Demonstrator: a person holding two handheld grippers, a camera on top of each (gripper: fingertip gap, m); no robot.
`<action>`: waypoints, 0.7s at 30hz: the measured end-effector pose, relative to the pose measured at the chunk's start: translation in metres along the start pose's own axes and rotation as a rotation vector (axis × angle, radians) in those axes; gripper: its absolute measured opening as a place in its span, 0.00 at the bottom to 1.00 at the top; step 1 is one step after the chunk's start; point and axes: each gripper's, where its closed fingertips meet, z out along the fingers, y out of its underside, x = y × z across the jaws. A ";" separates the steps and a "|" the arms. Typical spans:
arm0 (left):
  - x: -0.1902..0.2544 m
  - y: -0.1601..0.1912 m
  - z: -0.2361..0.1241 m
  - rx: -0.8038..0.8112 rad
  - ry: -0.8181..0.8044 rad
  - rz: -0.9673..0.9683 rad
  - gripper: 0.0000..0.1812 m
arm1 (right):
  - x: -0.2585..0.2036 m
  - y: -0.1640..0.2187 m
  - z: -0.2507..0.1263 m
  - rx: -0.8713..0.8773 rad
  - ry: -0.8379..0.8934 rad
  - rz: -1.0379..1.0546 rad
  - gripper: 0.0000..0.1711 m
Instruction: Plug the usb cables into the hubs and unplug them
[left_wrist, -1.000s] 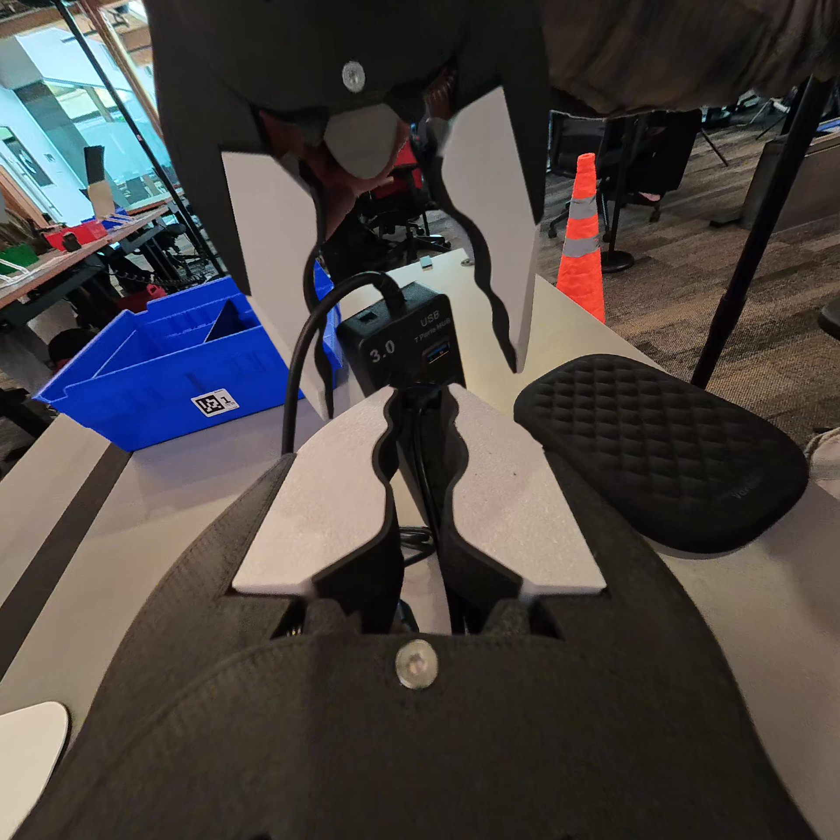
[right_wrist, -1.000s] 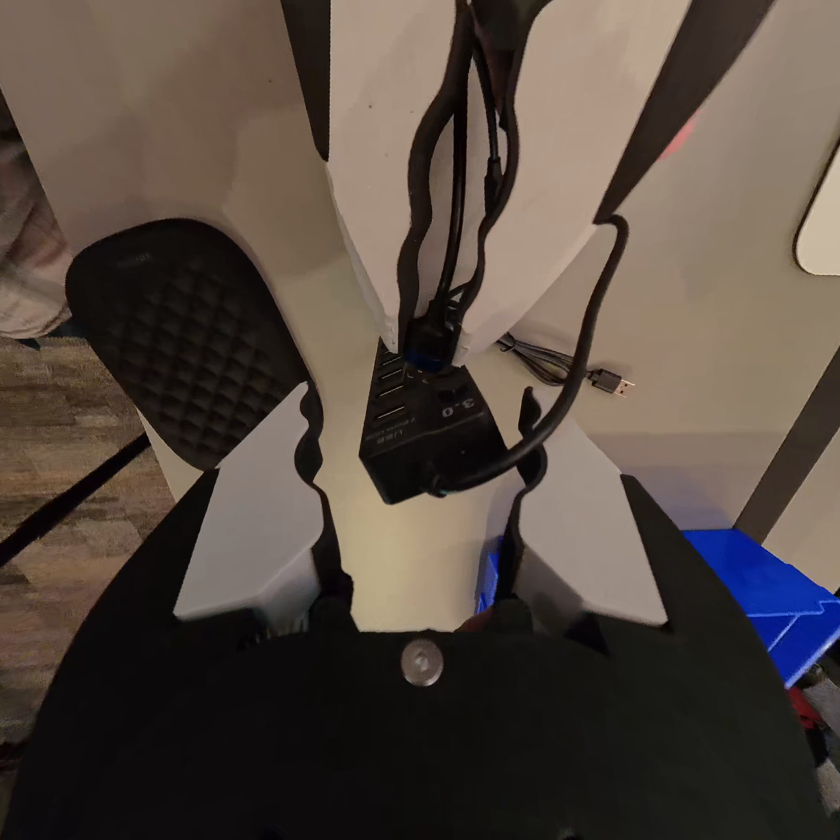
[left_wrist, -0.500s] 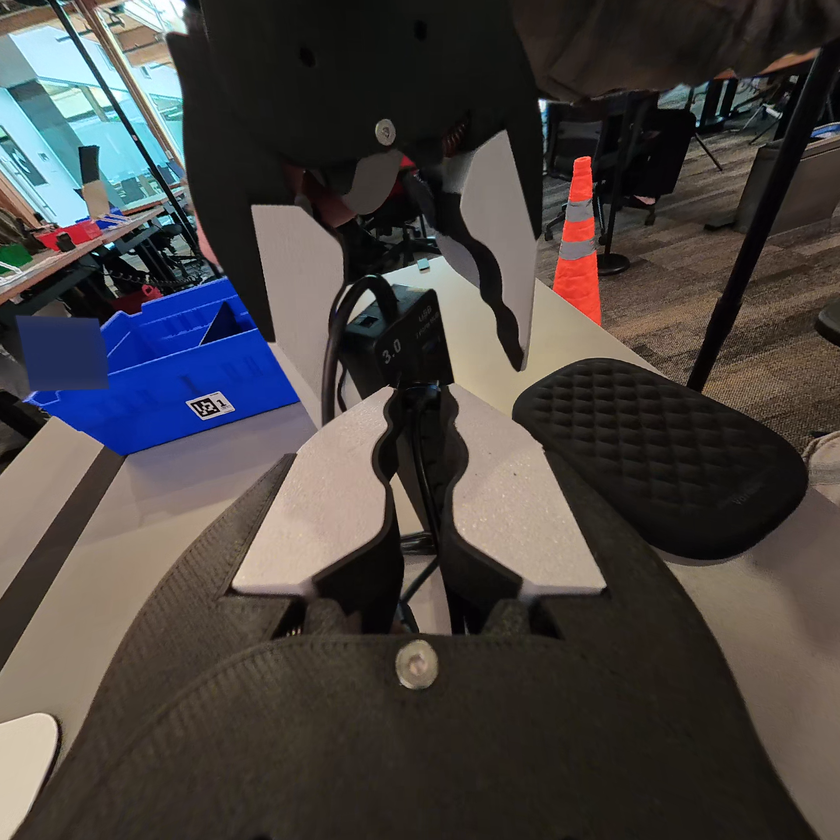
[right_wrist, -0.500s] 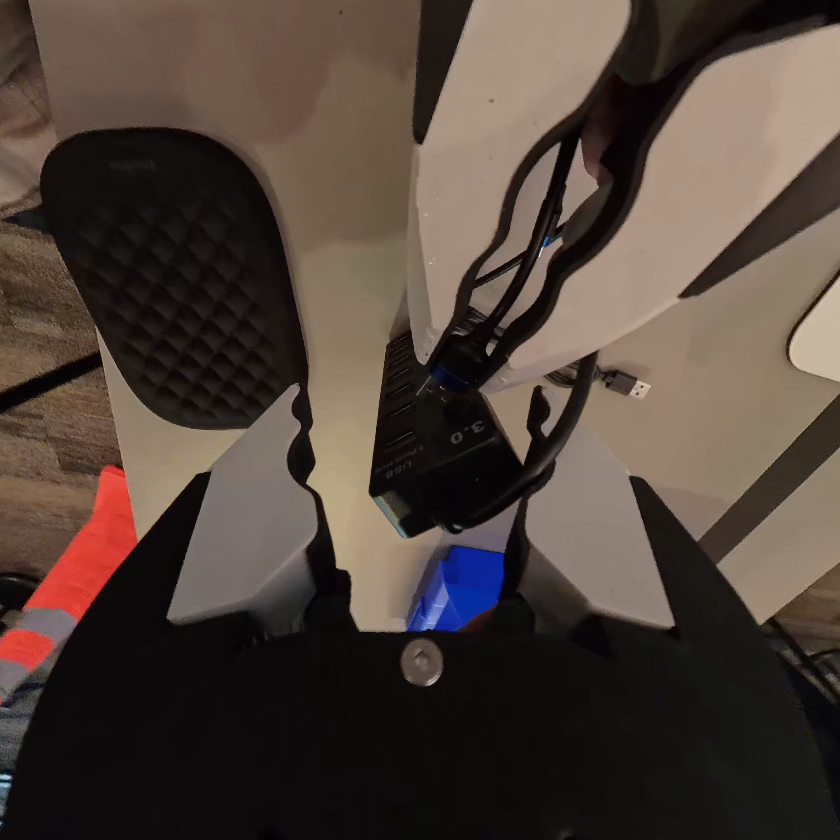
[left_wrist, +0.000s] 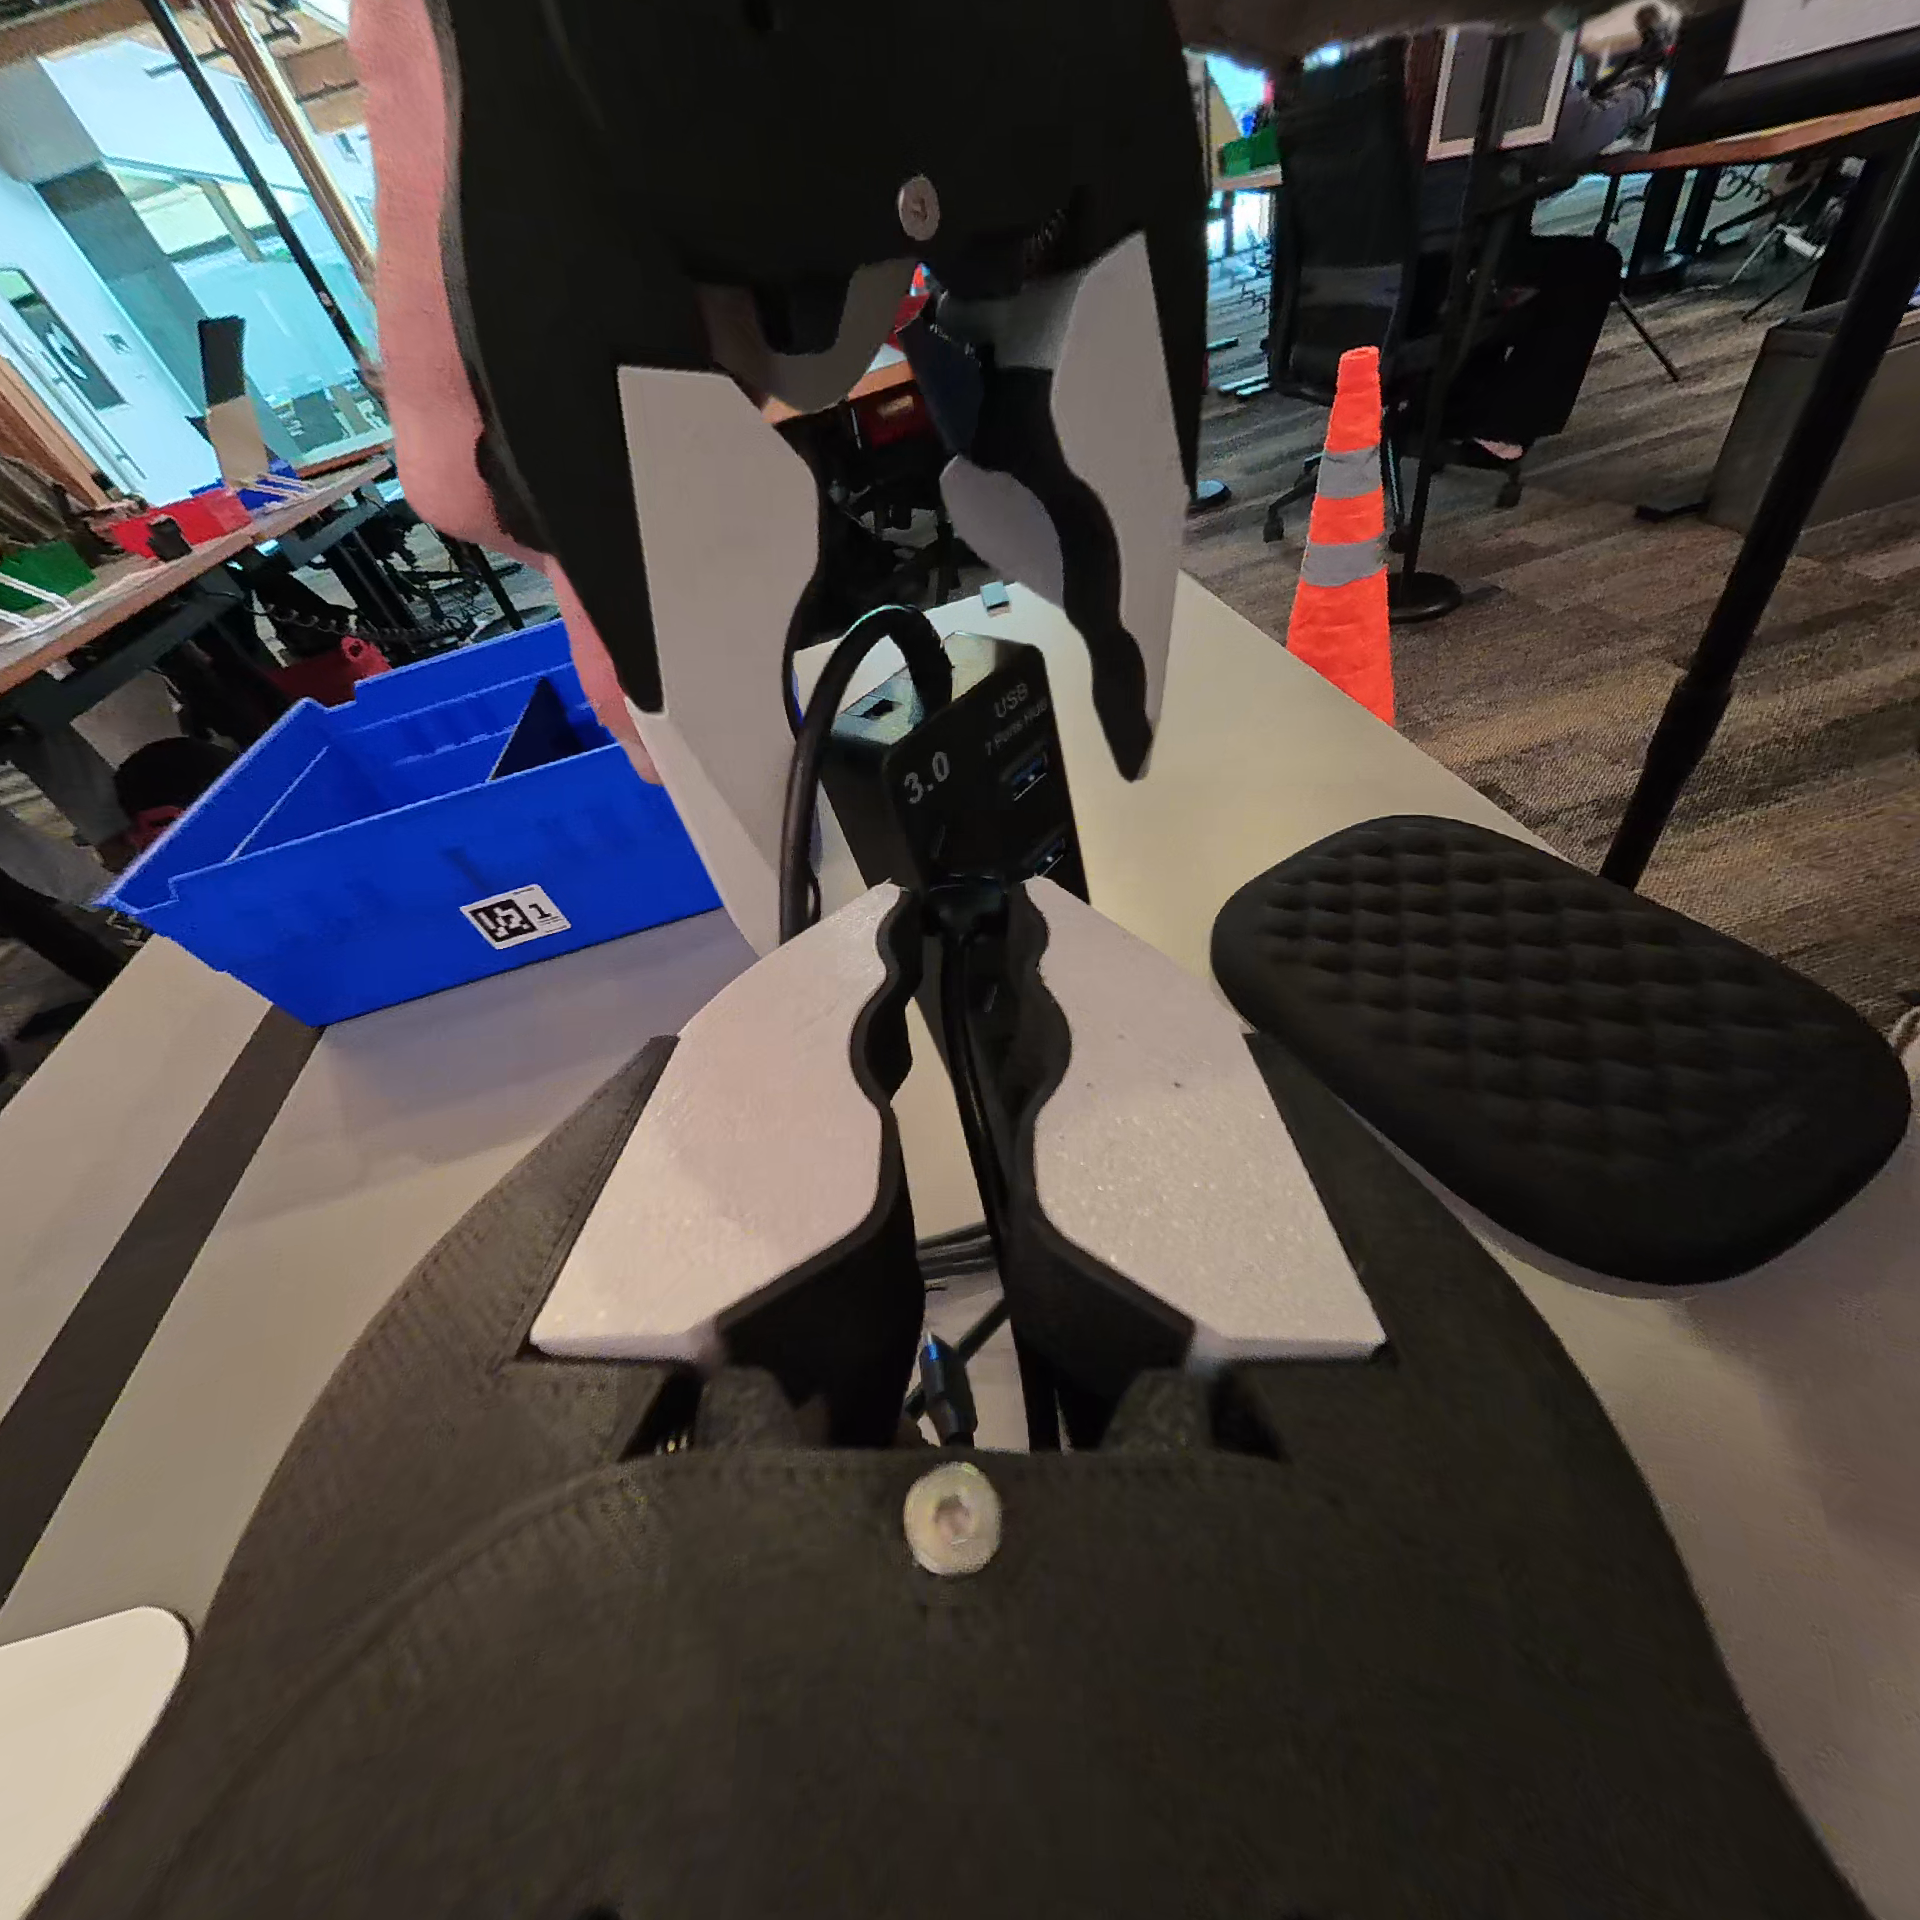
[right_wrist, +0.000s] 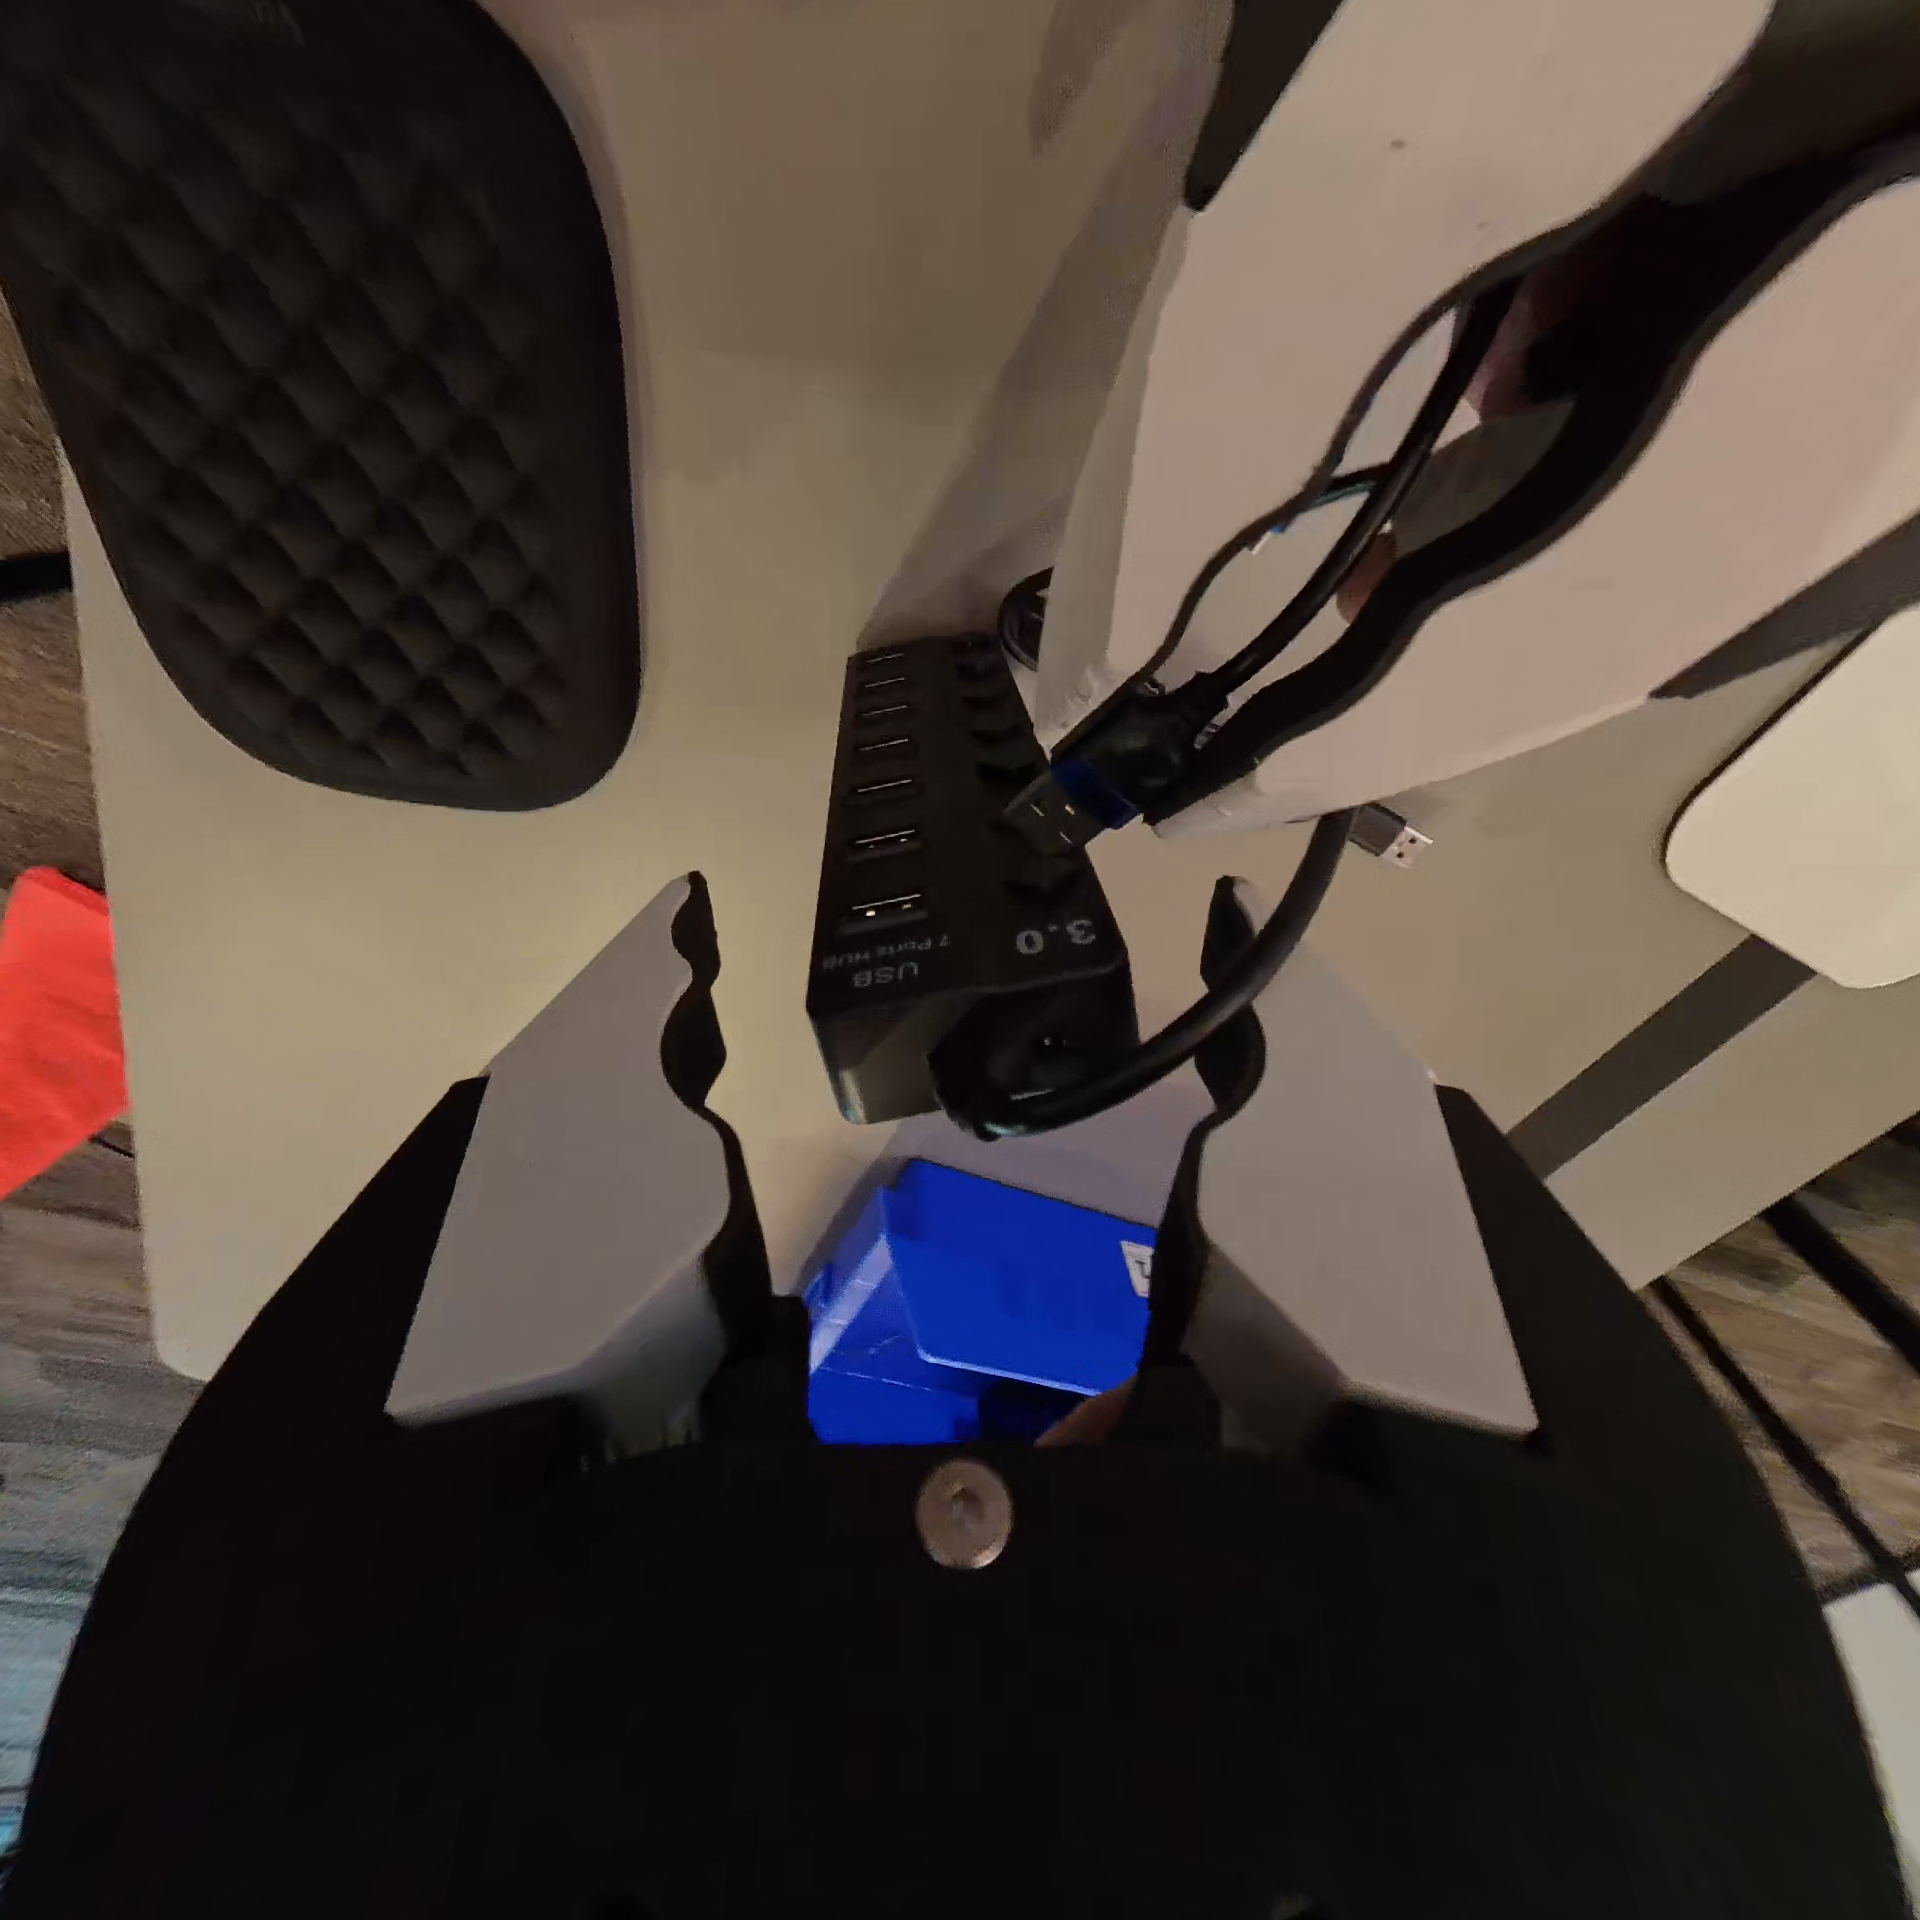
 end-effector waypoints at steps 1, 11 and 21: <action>0.001 0.000 0.001 0.000 0.007 0.000 0.09 | -0.001 0.001 0.001 -0.007 0.001 -0.025 0.54; -0.001 0.002 0.007 -0.009 0.000 -0.005 0.09 | 0.004 0.002 0.010 -0.028 0.002 -0.071 0.52; 0.005 0.000 0.016 -0.016 0.013 -0.007 0.09 | -0.011 0.002 0.017 -0.052 -0.065 0.155 0.52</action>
